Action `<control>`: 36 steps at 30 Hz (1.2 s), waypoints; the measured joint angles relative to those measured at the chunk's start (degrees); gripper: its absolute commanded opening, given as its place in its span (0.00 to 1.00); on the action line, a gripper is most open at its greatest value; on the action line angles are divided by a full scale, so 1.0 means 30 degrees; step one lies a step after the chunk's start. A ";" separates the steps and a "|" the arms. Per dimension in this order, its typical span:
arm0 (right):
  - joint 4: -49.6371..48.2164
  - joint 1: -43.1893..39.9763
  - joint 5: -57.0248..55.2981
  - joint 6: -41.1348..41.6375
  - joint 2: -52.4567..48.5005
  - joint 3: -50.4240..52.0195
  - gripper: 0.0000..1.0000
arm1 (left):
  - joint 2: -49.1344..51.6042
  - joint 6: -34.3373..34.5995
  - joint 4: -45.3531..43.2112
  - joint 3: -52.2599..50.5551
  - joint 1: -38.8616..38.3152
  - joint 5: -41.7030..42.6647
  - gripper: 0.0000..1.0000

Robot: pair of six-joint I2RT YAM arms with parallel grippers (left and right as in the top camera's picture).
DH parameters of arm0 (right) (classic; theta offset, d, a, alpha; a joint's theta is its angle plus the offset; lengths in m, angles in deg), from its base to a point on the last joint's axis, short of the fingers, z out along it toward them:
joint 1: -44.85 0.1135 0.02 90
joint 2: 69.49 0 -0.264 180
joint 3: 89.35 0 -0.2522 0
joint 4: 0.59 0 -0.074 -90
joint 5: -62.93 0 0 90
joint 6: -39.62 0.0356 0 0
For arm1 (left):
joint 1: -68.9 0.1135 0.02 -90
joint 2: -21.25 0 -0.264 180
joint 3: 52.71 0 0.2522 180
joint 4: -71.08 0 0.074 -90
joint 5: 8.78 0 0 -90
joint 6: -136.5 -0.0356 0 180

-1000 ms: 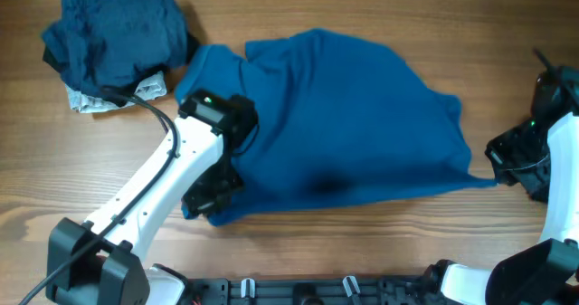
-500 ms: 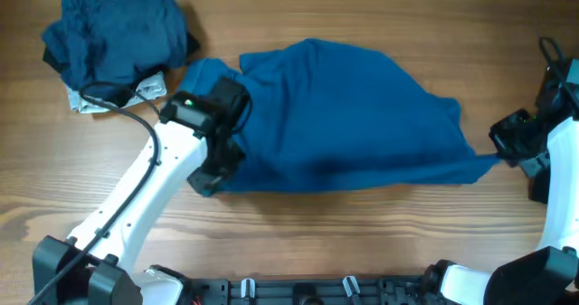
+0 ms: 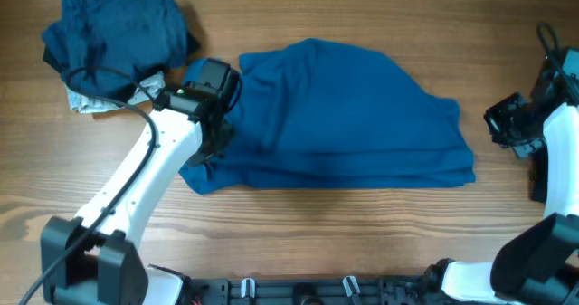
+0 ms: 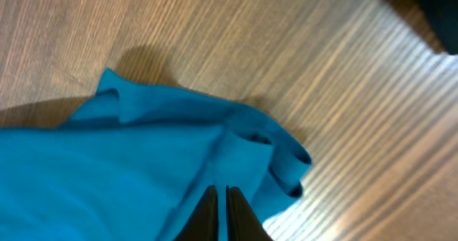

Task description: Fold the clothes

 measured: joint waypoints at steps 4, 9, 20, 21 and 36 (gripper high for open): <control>-0.0379 0.0175 0.0306 -0.0066 -0.0590 0.0000 0.11 | 0.1078 -0.0131 -0.1537 0.0000 0.0015 -0.0605 0.32; -0.0350 0.1107 0.0510 -0.0138 -0.0597 0.0000 0.18 | 0.2113 -0.1115 -0.3424 -0.0007 0.0474 -0.1151 0.41; -0.0408 0.2448 0.2681 -0.2594 -0.0597 0.0000 0.45 | 0.1668 -0.3257 -0.2871 -0.0007 0.3104 -0.0597 0.88; -0.0576 0.2586 0.3818 -0.3665 -0.0597 0.0000 0.67 | 0.1151 -0.3468 -0.2645 -0.0022 0.3089 -0.0386 0.95; -0.6011 1.0265 1.1613 -0.3417 -0.0597 -0.0007 0.76 | -0.3446 -0.3118 0.1821 -0.1217 0.3512 0.3687 0.66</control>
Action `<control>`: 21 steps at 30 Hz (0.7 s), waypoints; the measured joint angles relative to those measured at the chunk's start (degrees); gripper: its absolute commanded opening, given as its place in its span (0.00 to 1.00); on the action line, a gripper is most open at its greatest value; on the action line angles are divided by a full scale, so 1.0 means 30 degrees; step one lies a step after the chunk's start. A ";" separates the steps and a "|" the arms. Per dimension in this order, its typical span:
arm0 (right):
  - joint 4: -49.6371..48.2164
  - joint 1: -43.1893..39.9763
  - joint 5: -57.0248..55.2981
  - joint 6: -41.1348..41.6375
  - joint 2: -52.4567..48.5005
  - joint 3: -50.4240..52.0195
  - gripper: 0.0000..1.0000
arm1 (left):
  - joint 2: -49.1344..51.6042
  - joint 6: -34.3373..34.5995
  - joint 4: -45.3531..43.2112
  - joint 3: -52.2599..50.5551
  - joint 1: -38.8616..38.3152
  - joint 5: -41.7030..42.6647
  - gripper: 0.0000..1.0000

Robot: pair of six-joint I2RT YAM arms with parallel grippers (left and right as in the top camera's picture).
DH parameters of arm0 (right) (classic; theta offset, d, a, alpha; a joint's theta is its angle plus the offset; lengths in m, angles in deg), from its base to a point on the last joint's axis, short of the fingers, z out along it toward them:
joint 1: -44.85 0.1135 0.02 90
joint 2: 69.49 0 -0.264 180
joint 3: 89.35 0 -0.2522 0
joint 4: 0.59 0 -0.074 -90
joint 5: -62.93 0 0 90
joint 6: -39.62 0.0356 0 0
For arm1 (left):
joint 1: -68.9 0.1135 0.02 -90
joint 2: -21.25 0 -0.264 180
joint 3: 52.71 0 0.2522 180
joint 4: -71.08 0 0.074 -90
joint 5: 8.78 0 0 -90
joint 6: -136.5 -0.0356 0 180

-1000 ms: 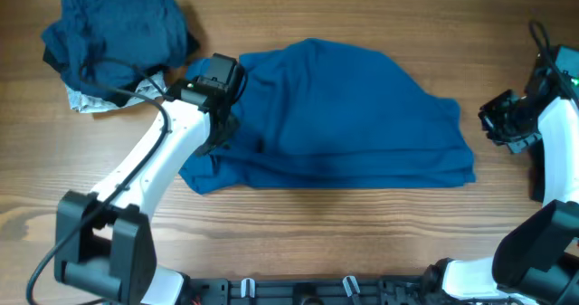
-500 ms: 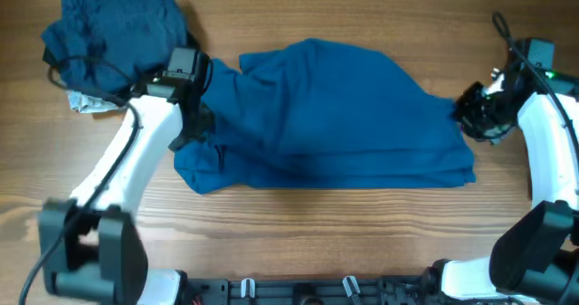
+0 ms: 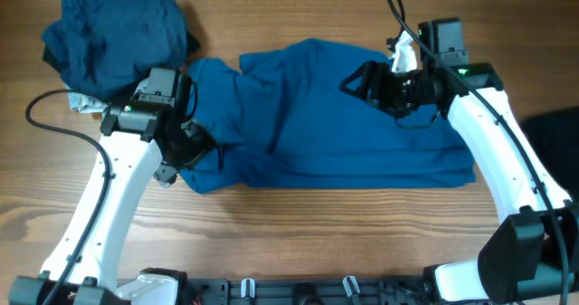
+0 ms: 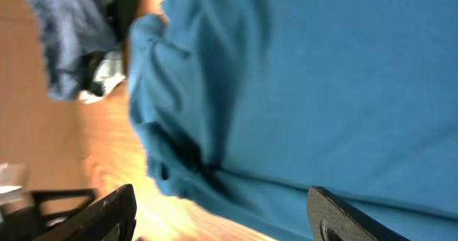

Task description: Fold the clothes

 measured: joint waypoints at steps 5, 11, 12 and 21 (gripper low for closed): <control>-0.0240 0.0204 0.0590 0.0656 0.0000 0.0000 0.78 | 0.0823 -0.0605 -0.1399 -0.0772 0.0372 0.0029 0.67; -0.0430 0.0204 0.0546 0.0721 0.0000 0.0000 0.79 | 0.3155 -0.2790 -0.2361 -0.0772 -0.0423 0.0175 0.68; -0.0437 0.0204 0.0525 0.0721 0.0000 0.0000 0.79 | 0.3679 -0.3089 -0.2368 -0.0772 -0.0488 0.0248 0.68; -0.0423 0.0204 -0.0612 0.0641 0.0000 0.0000 0.81 | 0.6455 -0.4466 -0.3235 -0.0801 -0.2361 0.0532 0.68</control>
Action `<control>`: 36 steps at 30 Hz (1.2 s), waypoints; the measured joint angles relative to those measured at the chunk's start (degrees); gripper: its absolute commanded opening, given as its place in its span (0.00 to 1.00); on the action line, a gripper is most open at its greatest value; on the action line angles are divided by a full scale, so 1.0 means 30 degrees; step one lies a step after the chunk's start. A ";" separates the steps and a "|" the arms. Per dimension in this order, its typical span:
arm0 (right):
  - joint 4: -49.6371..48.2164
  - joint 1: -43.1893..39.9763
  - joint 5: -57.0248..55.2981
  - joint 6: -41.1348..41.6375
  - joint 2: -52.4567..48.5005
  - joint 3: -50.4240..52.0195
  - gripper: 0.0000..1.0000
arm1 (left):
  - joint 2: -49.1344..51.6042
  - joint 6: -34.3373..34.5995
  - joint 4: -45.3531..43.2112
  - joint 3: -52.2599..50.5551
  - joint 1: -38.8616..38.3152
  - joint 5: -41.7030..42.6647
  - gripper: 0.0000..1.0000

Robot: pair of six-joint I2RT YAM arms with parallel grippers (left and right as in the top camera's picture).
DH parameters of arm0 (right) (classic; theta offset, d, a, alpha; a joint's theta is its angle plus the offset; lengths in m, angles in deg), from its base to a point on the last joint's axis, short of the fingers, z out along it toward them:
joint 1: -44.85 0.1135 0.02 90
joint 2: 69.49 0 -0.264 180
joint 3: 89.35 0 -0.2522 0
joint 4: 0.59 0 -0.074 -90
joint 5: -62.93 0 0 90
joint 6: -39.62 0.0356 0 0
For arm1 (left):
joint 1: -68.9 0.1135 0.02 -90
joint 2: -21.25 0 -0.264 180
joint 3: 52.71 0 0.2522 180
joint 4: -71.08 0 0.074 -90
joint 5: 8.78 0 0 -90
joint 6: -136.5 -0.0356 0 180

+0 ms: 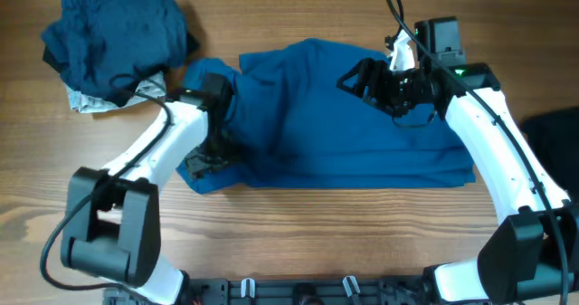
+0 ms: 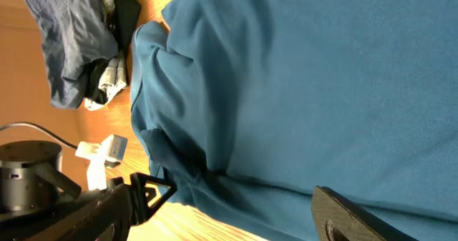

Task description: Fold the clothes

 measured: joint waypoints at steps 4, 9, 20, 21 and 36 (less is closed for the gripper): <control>0.0299 0.0000 -0.0466 -0.0058 0.0000 0.0000 0.81 | 0.0015 -0.0073 -0.0612 0.0000 -0.0124 -0.0925 0.69; 0.0517 0.0000 -0.0816 -0.0138 0.0000 0.0000 0.82 | 0.0036 -0.0474 -0.1071 0.0000 -0.0124 -0.2441 0.68; 0.1297 0.0000 -0.1231 -0.0503 0.0000 0.0000 0.81 | 0.1486 -0.1399 -0.1078 0.0000 -0.0124 -0.2929 0.17; 0.1377 0.0000 -0.1377 -0.0503 0.0000 0.0000 0.81 | 0.1486 -0.1443 -0.1144 0.0000 -0.0124 -0.3031 0.12; 0.1450 0.0000 -0.1719 -0.0503 0.0000 0.0000 0.82 | 0.1494 -0.1501 -0.2667 0.2565 -0.0044 -0.7664 0.04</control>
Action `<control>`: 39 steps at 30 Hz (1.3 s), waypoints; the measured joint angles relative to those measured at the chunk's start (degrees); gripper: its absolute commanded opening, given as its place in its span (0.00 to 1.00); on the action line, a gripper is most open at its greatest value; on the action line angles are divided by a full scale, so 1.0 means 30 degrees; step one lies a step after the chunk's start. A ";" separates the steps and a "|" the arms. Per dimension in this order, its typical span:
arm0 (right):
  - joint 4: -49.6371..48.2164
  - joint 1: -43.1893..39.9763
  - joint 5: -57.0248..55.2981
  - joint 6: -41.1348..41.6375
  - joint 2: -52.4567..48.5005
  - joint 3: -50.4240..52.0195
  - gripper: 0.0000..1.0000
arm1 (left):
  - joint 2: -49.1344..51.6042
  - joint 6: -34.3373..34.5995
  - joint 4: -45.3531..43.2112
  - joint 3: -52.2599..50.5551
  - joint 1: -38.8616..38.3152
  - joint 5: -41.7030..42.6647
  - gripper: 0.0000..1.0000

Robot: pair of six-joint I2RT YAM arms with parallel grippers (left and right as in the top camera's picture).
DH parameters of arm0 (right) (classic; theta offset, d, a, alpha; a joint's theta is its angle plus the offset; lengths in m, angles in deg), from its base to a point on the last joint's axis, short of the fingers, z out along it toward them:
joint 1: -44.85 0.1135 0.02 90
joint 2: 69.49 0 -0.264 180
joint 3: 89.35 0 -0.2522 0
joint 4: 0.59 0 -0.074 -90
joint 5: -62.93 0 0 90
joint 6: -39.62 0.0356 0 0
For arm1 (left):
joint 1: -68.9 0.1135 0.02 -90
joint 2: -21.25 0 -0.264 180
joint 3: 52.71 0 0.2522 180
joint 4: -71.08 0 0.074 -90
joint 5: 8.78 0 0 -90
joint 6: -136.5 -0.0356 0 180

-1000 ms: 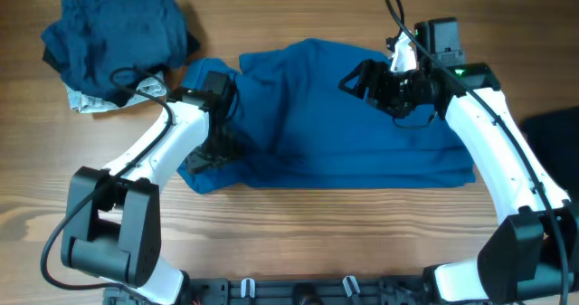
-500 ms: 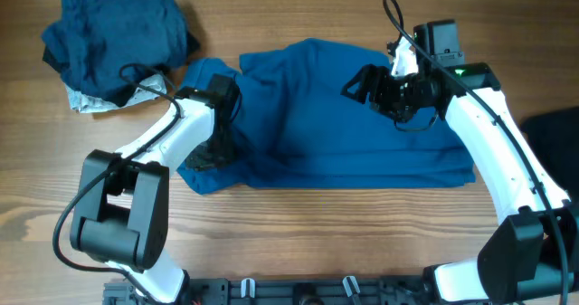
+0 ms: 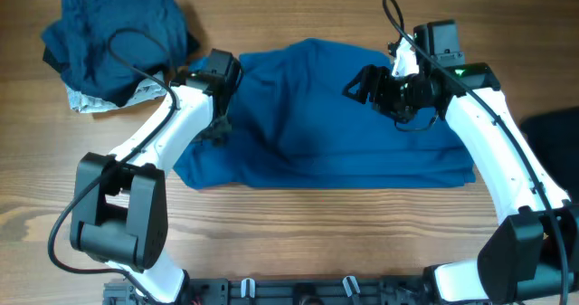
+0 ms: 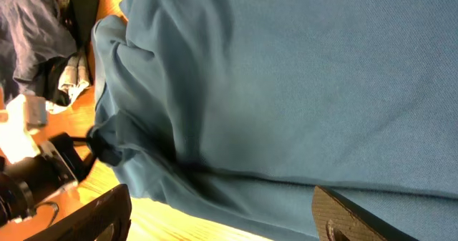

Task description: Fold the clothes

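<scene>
A blue garment (image 3: 335,124) lies spread across the middle of the table, roughly folded, its straight edge toward the front. My left gripper (image 3: 217,128) is at its left edge. In the right wrist view its dark fingertips (image 4: 107,146) are pinched into a pucker of the cloth. My right gripper (image 3: 355,86) hangs open just above the garment's far middle, pointing left. Its two fingers (image 4: 96,216) stand wide apart over the cloth (image 4: 300,91) with nothing between them.
A heap of dark blue clothes (image 3: 118,29) lies at the far left corner, with a pale grey piece (image 3: 90,101) under its front edge. The heap (image 4: 36,26) also shows in the right wrist view. A black object (image 3: 554,133) sits at the right edge.
My left gripper has moved from the garment's front left corner toward the far side along the left edge. That corner now lies flatter. My right gripper has barely moved and stays open.
First my left gripper was on the garment's left edge and my right gripper was shut beyond its right corner. Then the right gripper was open over the far middle, the left farther left. The left was then at the front left corner, now higher up that edge.
</scene>
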 measured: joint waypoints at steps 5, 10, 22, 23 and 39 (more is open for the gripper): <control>0.0313 0.0000 -0.0146 0.0000 0.0000 0.0000 0.82 | 0.0000 0.0000 -0.2011 0.0044 0.1326 -0.1304 0.10; 0.0357 0.0000 -0.0240 0.0000 0.0000 0.0000 0.82 | 0.0000 -0.0080 -0.1800 0.0051 0.3016 -0.1668 0.70; 0.2040 -0.0160 -0.2106 0.0248 0.0000 -0.0022 0.78 | -0.0073 0.0321 0.2353 0.0117 0.2805 -0.1297 1.00; 0.2623 -0.0335 -0.2492 0.0459 0.0000 -0.0015 0.75 | -0.0240 0.0466 0.2951 0.0117 0.2543 -0.0605 1.00; 0.8641 -0.2215 -0.4102 0.1486 0.0000 0.0444 0.80 | -0.1319 0.2171 0.1821 -0.2426 -0.0291 0.6178 1.00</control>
